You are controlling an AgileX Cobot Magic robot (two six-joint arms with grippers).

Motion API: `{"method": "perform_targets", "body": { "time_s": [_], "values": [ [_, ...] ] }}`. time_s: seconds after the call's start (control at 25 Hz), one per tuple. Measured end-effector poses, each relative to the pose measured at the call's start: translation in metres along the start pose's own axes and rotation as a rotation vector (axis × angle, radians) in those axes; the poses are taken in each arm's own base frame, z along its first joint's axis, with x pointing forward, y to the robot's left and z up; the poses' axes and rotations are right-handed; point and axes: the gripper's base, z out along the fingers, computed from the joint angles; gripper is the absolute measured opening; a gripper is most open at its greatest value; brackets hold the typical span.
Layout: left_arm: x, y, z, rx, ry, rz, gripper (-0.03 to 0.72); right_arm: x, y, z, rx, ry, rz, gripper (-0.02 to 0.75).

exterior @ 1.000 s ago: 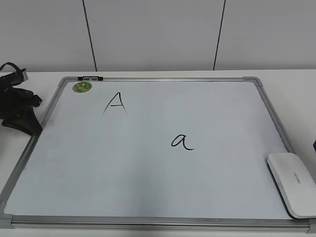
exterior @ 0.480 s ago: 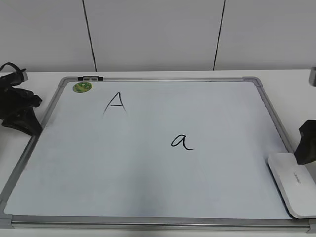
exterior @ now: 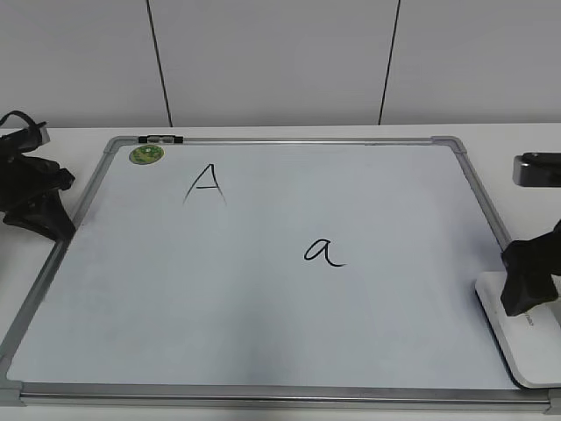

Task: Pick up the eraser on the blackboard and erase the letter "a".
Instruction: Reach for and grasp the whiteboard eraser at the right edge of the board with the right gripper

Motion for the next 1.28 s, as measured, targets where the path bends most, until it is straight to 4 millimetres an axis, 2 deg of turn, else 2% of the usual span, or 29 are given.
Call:
{"method": "perform_targets", "body": {
  "time_s": [0.44, 0.96, 1.16, 1.28],
  "values": [
    [0.000, 0.000, 0.000, 0.000, 0.000, 0.000, 0.059, -0.008, -0.002, 0.032, 0.003, 0.054, 0.011, 0.627],
    [0.000, 0.000, 0.000, 0.001, -0.001, -0.001, 0.060, -0.012, -0.003, 0.054, 0.003, 0.084, 0.022, 0.624],
    [0.000, 0.000, 0.000, 0.001, -0.001, -0.001, 0.059, -0.012, -0.003, 0.054, 0.004, 0.083, 0.022, 0.554],
    [0.000, 0.000, 0.000, 0.001, -0.001, -0.001, 0.060, -0.012, -0.003, 0.054, 0.004, 0.083, 0.021, 0.543]
  ]
}}
